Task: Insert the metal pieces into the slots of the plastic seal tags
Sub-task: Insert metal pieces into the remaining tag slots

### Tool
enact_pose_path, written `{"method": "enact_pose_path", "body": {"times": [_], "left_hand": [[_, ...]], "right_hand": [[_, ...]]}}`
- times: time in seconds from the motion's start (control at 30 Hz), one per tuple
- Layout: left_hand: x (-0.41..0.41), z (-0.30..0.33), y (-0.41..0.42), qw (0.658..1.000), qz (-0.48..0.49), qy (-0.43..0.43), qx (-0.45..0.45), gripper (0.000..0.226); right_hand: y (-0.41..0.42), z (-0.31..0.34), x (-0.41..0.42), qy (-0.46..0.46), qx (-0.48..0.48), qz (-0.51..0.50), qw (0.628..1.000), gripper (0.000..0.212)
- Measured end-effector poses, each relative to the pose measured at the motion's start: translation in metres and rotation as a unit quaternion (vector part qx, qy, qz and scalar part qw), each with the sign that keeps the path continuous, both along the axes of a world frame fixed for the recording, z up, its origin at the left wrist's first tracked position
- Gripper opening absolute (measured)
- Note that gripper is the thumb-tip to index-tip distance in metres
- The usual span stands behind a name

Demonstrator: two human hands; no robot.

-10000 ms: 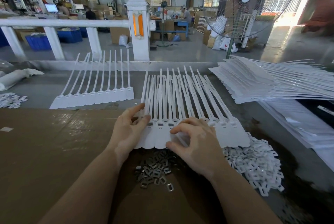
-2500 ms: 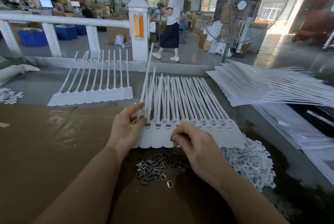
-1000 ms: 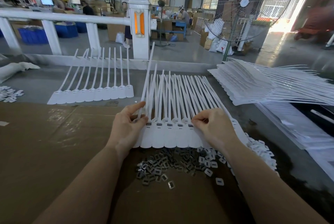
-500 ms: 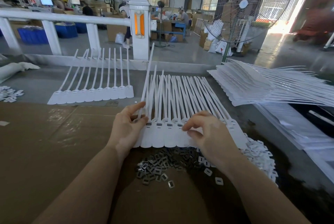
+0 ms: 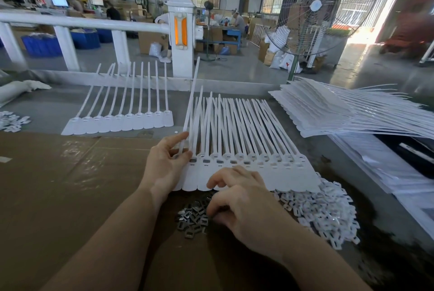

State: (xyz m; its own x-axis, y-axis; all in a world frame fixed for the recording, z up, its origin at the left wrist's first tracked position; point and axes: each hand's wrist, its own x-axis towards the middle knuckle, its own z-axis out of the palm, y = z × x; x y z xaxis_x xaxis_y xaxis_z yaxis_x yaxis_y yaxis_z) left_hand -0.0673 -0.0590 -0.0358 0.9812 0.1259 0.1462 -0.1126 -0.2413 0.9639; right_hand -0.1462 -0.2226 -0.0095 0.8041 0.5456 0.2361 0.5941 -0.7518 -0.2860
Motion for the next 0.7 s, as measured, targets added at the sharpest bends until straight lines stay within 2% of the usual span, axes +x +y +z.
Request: {"method": "enact_pose_path", "body": {"times": [0.13, 0.47, 0.7], "left_hand": [[0.002, 0.000, -0.001, 1.000, 0.007, 0.002, -0.001, 0.042], [0.003, -0.001, 0.000, 1.000, 0.008, 0.006, -0.013, 0.042], [0.003, -0.001, 0.000, 1.000, 0.006, 0.010, -0.010, 0.042]], "right_hand": [[0.007, -0.002, 0.000, 0.003, -0.004, 0.009, 1.000, 0.012], [0.017, -0.010, 0.001, -0.031, -0.027, -0.039, 0.998, 0.020], [0.012, -0.011, 0.001, -0.024, 0.047, -0.034, 0.998, 0.008]]}}
